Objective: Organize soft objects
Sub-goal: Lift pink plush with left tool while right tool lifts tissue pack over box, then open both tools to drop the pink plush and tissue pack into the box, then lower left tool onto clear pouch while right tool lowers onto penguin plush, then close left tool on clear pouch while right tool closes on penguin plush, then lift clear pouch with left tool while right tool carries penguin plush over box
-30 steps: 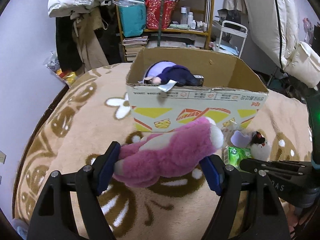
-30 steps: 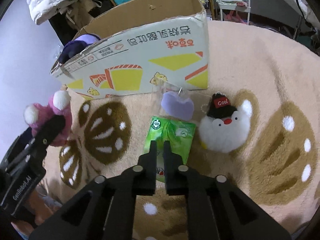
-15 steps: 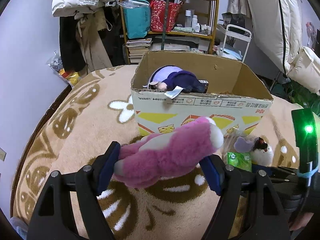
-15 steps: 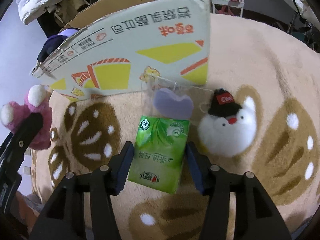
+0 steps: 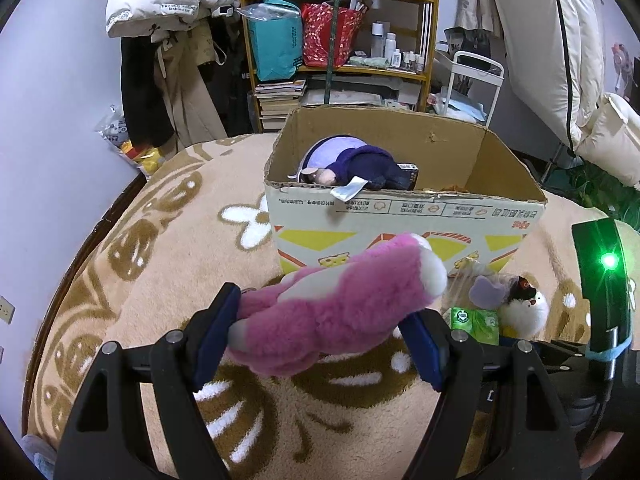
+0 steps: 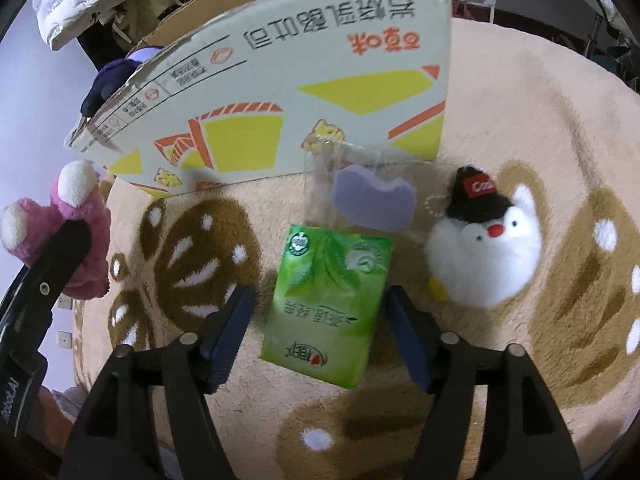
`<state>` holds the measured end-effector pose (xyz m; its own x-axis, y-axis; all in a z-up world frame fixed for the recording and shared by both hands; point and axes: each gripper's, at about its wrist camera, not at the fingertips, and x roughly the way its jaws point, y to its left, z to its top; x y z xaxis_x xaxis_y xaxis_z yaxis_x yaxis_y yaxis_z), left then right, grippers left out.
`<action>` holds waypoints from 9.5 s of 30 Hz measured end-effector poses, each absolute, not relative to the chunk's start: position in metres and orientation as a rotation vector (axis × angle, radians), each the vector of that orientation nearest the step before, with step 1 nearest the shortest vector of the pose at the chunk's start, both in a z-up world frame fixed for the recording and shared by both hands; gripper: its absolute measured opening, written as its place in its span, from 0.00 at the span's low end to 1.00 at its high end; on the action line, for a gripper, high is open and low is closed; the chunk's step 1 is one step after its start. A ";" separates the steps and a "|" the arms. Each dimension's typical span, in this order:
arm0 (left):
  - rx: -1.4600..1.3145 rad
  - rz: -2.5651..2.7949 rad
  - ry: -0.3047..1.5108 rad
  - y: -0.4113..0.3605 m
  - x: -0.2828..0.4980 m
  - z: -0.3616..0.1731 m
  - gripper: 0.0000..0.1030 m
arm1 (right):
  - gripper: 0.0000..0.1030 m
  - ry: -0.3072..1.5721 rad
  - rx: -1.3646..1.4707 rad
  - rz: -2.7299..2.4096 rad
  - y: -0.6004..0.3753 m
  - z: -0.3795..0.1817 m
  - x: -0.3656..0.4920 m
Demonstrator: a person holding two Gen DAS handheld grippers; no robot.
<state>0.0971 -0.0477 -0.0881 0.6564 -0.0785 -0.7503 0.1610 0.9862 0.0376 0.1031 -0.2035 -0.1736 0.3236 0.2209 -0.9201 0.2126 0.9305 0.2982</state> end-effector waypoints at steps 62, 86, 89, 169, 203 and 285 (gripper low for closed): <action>0.115 -0.251 0.516 -0.084 0.172 -0.025 0.75 | 0.59 0.673 0.260 0.113 -0.237 -0.061 0.153; 0.115 -0.294 0.544 -0.088 0.173 -0.036 0.87 | 0.68 0.701 0.269 0.113 -0.241 -0.081 0.161; 0.132 -0.280 0.550 -0.088 0.172 -0.038 0.87 | 0.69 0.703 0.270 0.108 -0.242 -0.080 0.160; 0.223 -0.397 0.825 -0.163 0.107 -0.125 0.97 | 0.86 1.102 0.615 -0.158 -0.289 -0.132 0.085; 0.242 -0.501 0.966 -0.199 0.132 -0.177 0.97 | 0.36 1.205 0.768 -0.152 -0.307 -0.179 0.109; 0.119 -0.255 0.518 -0.085 0.070 -0.016 0.71 | 0.31 0.542 0.434 0.071 -0.263 -0.013 0.062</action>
